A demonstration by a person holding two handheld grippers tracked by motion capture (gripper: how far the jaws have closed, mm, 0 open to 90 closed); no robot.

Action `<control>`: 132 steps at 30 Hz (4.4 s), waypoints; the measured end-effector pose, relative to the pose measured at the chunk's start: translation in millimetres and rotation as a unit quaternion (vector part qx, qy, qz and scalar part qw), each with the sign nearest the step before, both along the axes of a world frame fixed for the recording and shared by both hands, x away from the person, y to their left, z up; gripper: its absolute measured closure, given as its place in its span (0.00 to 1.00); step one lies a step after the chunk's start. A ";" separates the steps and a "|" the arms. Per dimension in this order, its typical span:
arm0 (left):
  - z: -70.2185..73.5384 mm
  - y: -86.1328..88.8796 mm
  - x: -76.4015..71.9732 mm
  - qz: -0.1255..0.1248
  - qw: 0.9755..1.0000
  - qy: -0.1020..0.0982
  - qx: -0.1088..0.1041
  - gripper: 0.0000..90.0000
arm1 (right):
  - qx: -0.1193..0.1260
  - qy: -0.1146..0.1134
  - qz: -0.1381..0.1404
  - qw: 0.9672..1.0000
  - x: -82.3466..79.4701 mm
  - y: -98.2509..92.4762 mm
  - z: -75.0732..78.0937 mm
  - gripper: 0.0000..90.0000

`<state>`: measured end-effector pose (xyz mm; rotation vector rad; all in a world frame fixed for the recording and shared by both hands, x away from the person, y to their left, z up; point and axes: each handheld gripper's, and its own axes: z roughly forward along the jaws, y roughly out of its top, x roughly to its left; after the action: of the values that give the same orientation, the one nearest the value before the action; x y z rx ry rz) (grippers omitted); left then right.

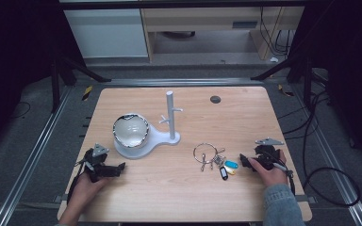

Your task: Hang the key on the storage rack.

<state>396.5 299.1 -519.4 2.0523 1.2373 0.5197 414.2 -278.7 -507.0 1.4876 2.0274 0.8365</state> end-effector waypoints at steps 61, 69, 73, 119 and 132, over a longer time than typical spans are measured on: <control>0.1 -0.8 0.5 0.002 1.000 0.000 0.001 0.00 | -0.134 0.192 0.299 0.925 53.4 78.6 66.7 0.84; 0.1 -0.7 0.5 0.002 1.000 0.000 0.001 0.00 | -0.153 0.197 0.318 0.915 68.4 97.3 58.5 0.72; 0.1 -0.7 0.5 0.002 1.000 0.001 0.001 0.00 | -0.162 0.203 0.328 0.908 74.4 100.7 54.7 0.66; 0.1 -0.7 0.5 0.002 1.000 0.001 0.000 0.00 | -0.192 0.256 0.341 0.884 81.9 99.5 44.8 0.98; 0.1 -0.7 0.5 0.002 1.000 0.001 0.001 0.00 | -0.168 0.238 0.344 0.893 78.6 95.3 90.1 0.99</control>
<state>397.1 298.4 -519.3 2.0519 1.2418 0.5210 492.7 -183.4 -416.9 0.8117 2.9620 0.3173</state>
